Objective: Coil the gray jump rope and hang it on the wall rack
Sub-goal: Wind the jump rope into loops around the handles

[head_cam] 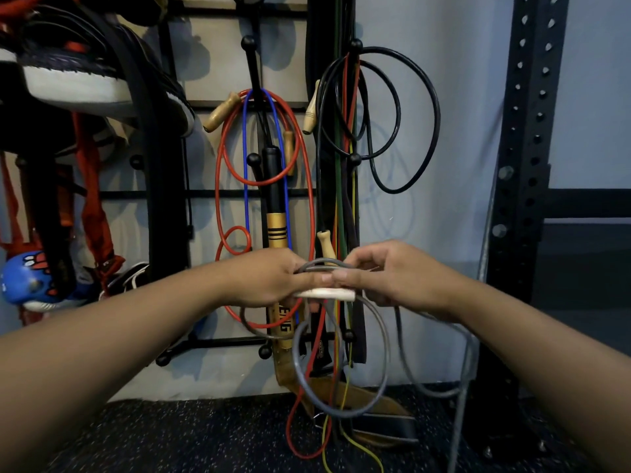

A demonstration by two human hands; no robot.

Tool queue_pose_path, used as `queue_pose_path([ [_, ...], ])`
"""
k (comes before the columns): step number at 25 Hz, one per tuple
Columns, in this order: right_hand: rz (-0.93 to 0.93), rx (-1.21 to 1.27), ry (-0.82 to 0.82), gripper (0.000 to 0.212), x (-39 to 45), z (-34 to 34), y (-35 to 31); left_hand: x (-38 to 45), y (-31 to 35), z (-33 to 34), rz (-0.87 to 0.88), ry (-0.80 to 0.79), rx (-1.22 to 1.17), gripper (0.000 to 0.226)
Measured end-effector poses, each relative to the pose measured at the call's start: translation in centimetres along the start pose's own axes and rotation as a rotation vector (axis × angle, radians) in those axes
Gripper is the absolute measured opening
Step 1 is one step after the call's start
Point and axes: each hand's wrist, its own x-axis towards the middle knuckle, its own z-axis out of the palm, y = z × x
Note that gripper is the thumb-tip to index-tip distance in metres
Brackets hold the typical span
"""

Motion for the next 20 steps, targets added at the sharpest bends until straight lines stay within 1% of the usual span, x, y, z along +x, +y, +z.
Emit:
queue_pose_path([
  [3,0.078,-0.012,0.002,0.049,-0.6,-1.3,1.1,-0.1,-1.3,-0.4,-0.03,0.074,-0.035,0.049],
  [5,0.145,0.055,-0.005,0.049,-1.0,-2.2,2.1,0.0,-2.0,-0.6,-0.055,0.115,-0.114,0.049],
  [7,0.167,0.106,-0.026,0.046,-1.3,-2.7,2.8,0.1,-2.5,-0.6,-0.068,0.108,-0.315,0.045],
  [9,0.157,0.131,-0.004,0.046,-1.3,-2.7,3.2,0.4,-2.9,-0.2,-0.08,0.095,-0.545,0.04],
  [10,0.16,0.172,0.018,0.044,-1.2,-2.4,3.4,0.4,-3.0,0.0,-0.094,0.101,-0.674,0.037],
  [12,0.152,0.33,0.073,0.033,-0.6,-1.3,3.3,0.5,-2.8,0.6,-0.117,0.108,-0.961,0.035],
  [13,0.136,0.409,0.118,0.029,-0.3,-0.7,3.1,0.4,-2.5,0.9,-0.114,0.103,-1.082,0.036],
  [14,0.119,0.468,0.179,0.03,0.0,-0.1,3.0,0.3,-2.1,1.3,-0.1,0.1,-1.174,0.037],
  [17,0.091,0.533,0.31,0.031,0.9,1.4,3.3,0.3,-0.9,2.7,-0.056,0.15,-1.332,0.04],
  [20,0.109,0.491,0.351,0.035,1.2,3.0,2.9,0.7,0.1,4.5,-0.04,0.287,-1.428,0.049],
])
